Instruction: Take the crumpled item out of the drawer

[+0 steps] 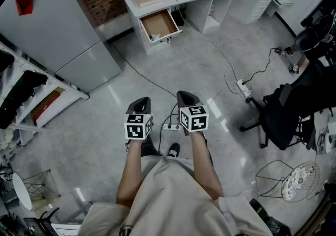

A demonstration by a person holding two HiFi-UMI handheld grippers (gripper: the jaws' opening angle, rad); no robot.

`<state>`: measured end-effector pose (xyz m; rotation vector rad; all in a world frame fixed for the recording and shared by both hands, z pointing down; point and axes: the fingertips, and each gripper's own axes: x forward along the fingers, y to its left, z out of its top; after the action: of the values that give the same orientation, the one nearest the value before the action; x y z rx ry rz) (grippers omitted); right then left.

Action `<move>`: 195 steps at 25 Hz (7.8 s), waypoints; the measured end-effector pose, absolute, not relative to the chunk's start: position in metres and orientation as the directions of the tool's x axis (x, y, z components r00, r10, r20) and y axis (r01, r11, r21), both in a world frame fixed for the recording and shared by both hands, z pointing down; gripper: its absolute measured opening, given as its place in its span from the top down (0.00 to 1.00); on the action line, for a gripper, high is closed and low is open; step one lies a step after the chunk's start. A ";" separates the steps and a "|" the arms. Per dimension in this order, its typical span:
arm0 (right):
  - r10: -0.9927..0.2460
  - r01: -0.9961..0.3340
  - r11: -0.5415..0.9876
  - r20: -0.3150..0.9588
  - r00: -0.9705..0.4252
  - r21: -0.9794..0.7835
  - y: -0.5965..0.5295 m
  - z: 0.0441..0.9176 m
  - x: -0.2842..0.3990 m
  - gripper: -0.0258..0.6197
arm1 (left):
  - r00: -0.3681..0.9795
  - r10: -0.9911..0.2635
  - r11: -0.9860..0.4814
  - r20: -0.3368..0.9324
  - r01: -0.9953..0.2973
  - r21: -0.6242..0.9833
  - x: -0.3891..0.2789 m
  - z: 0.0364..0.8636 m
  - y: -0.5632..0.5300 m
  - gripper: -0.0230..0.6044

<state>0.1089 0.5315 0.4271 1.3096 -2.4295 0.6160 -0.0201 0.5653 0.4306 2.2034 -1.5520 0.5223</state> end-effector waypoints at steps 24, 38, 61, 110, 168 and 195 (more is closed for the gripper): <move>-0.696 -0.874 0.408 0.530 -0.484 -0.263 0.432 0.467 0.026 0.92 | 0.403 -0.755 -0.383 0.517 -0.911 0.152 -0.117 0.440 0.434 0.94; -0.691 -0.887 0.311 0.561 -0.457 -0.340 0.368 0.484 -0.030 0.92 | 0.468 -0.716 -0.385 0.518 -0.884 0.266 -0.212 0.467 0.338 0.94; -0.677 -0.826 0.440 0.475 -0.562 -0.352 0.229 0.476 -0.080 0.92 | 0.467 -0.713 -0.423 0.523 -0.881 0.210 -0.217 0.470 0.243 0.94; -0.472 -0.779 0.454 0.625 -0.622 -0.432 -0.144 0.608 -0.014 0.92 | 0.417 -0.502 -0.362 0.758 -0.897 0.254 -0.110 0.643 -0.138 0.94; -0.400 -0.753 0.401 0.639 -0.657 -0.522 -0.225 0.768 0.015 0.92 | 0.137 -0.062 -0.513 0.989 -0.854 0.086 -0.085 0.934 -0.254 0.73; -0.461 -0.791 0.303 0.645 -0.610 -0.531 -0.190 0.782 0.049 0.92 | 0.150 -0.052 -0.905 0.987 -0.424 0.017 -0.066 0.980 -0.249 0.83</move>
<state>0.0494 -0.1900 0.7821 1.1214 -2.2053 1.2231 -0.0661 -0.2486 0.9799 2.1398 -0.4607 1.8188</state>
